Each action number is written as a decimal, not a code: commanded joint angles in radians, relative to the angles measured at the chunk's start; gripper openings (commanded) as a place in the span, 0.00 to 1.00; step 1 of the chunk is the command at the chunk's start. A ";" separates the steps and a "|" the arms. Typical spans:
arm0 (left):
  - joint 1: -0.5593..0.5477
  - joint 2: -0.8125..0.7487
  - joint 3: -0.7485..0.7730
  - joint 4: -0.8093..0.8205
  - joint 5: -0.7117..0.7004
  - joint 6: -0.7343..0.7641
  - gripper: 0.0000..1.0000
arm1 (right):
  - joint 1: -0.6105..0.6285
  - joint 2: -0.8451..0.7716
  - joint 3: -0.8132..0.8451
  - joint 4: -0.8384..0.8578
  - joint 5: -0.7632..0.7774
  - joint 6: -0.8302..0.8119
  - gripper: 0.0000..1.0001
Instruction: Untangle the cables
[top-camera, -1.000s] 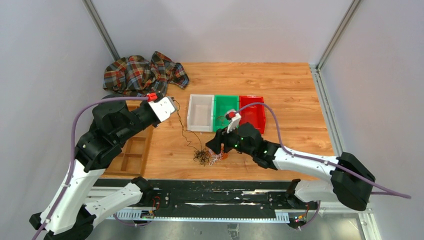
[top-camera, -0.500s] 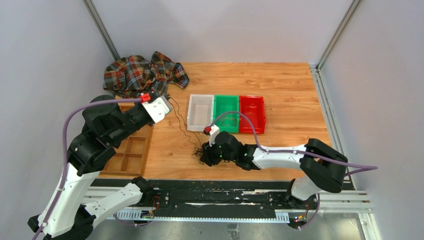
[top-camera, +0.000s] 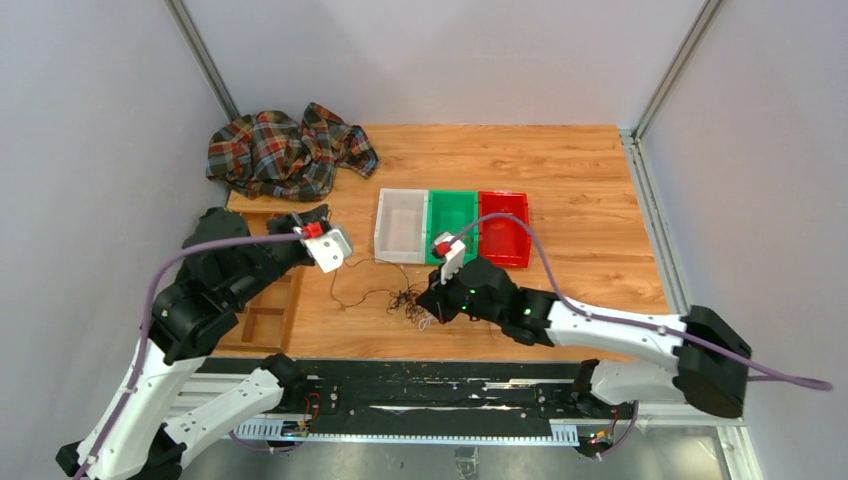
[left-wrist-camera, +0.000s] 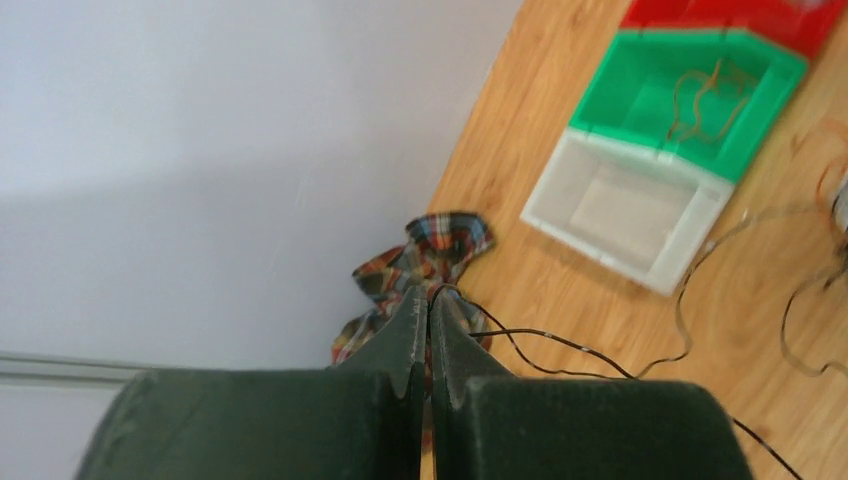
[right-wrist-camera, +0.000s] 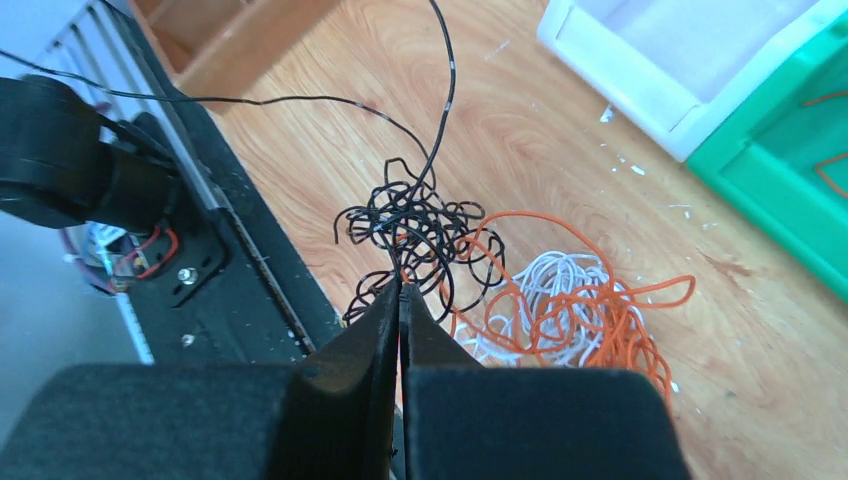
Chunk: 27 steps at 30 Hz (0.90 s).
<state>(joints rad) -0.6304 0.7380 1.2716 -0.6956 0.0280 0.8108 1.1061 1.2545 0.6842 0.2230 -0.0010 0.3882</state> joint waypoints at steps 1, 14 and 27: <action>0.005 -0.060 -0.157 -0.006 -0.106 0.245 0.00 | -0.023 -0.164 -0.052 -0.105 0.027 0.002 0.01; 0.006 -0.307 -0.697 -0.041 -0.371 0.569 0.01 | -0.376 -0.554 -0.053 -0.238 -0.140 0.036 0.00; 0.017 -0.469 -0.925 -0.101 -0.437 0.608 0.01 | -0.720 -0.626 0.055 -0.354 -0.246 0.031 0.01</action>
<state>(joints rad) -0.6231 0.2817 0.3717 -0.8139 -0.3698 1.4063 0.4568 0.6548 0.6926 -0.1314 -0.1673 0.4068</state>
